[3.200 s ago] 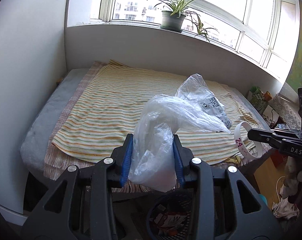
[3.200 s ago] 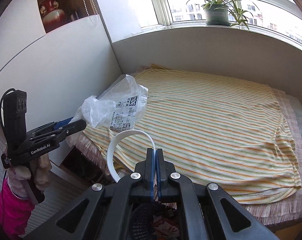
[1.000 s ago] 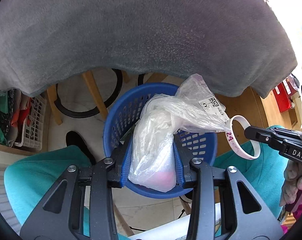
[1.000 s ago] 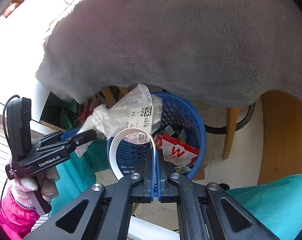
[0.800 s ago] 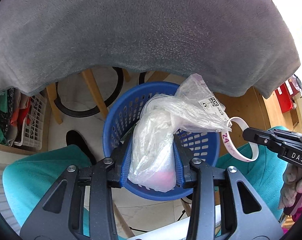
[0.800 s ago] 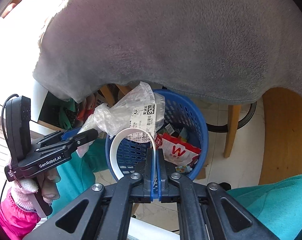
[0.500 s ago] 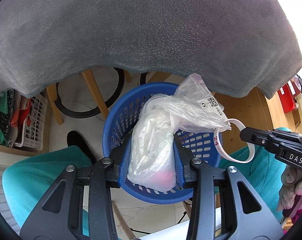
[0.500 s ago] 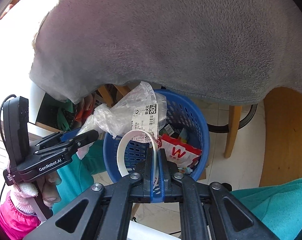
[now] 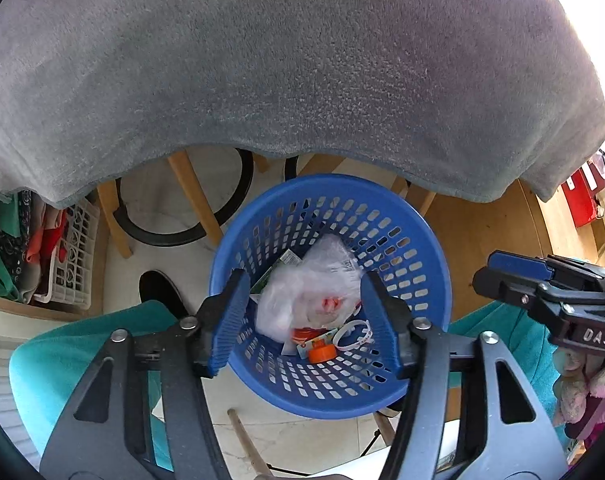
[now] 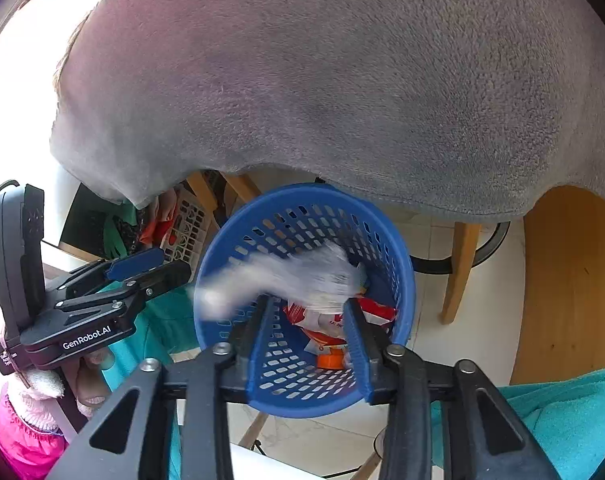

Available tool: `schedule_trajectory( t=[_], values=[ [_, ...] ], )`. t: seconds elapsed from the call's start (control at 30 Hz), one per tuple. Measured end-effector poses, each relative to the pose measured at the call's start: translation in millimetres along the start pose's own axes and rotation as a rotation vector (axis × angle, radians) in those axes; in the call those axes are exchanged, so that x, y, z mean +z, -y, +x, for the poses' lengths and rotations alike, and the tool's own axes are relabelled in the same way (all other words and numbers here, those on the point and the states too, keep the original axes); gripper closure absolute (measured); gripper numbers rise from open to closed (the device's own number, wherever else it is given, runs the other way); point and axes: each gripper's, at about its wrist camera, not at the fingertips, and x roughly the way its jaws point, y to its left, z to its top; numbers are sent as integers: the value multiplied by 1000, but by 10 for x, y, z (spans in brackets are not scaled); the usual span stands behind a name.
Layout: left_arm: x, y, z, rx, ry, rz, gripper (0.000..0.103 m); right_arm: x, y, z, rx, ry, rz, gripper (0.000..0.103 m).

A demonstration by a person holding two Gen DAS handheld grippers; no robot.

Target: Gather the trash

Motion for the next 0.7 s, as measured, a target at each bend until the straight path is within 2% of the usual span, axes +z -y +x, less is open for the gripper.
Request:
schedule_trajectory(
  t=[0.1, 0.3, 0.7],
  values=[
    [7, -9, -15, 4, 11, -1, 34, 12, 2, -8, -5, 10, -3, 35],
    [14, -12, -41, 8, 18, 0, 31, 28, -8, -30, -9, 23, -17, 21],
    [28, -17, -115, 18, 35, 6, 30, 56, 5, -94, -2, 55, -12, 8]
  ],
)
